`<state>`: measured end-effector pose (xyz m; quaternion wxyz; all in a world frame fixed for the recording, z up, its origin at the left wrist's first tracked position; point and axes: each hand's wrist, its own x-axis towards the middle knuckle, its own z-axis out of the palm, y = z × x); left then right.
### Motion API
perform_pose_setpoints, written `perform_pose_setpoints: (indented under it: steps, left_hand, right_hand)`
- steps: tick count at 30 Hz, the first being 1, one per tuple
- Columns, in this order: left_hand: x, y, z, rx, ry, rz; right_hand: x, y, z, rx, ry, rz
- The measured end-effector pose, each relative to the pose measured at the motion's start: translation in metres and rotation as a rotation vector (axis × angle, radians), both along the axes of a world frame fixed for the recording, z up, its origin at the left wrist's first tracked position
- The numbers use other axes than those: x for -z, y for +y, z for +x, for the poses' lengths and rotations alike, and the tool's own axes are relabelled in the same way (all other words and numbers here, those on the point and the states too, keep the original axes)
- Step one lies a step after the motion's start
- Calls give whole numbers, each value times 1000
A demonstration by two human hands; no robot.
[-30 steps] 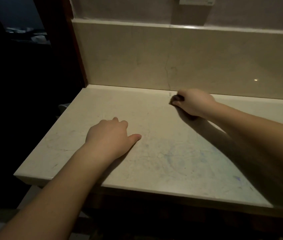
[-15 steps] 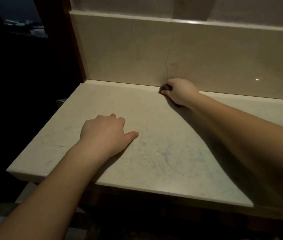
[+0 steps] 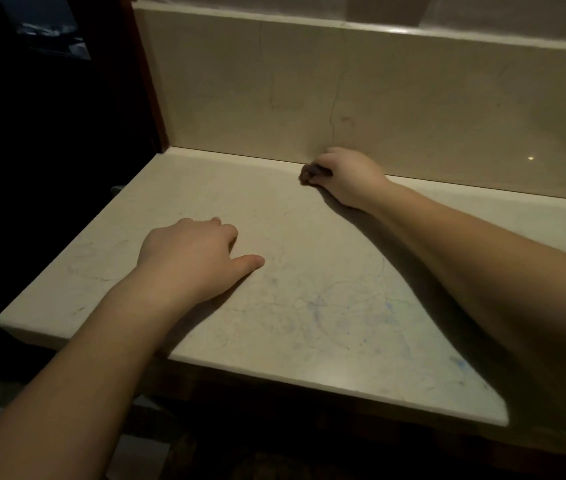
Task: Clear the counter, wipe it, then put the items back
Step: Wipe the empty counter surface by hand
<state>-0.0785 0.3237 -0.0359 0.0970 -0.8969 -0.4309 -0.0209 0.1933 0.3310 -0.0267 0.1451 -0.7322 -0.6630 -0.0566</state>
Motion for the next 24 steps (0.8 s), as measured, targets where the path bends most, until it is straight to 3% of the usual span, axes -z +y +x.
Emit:
perform_pose_setpoints:
  steps: [6,10,15,21,24]
  left_hand:
    - [1,2,-1,-42,-2,-16]
    - [4,4,-2,-61,-24,-5]
    - [10,8,-3,-102,-44,-4]
    - [10,5,-3,-117,-27,3]
    - [7,4,-3,-125,-31,-43]
  right_hand:
    - [1,-54,-3,-380,-36,-72]
    - [-9,-27,26,-245,-62,-57]
    - [-2,-3,22,-66,48,-26]
    - [1,-85,-16,-473,164,-57]
    - [-4,-89,-13,-506,99,-120]
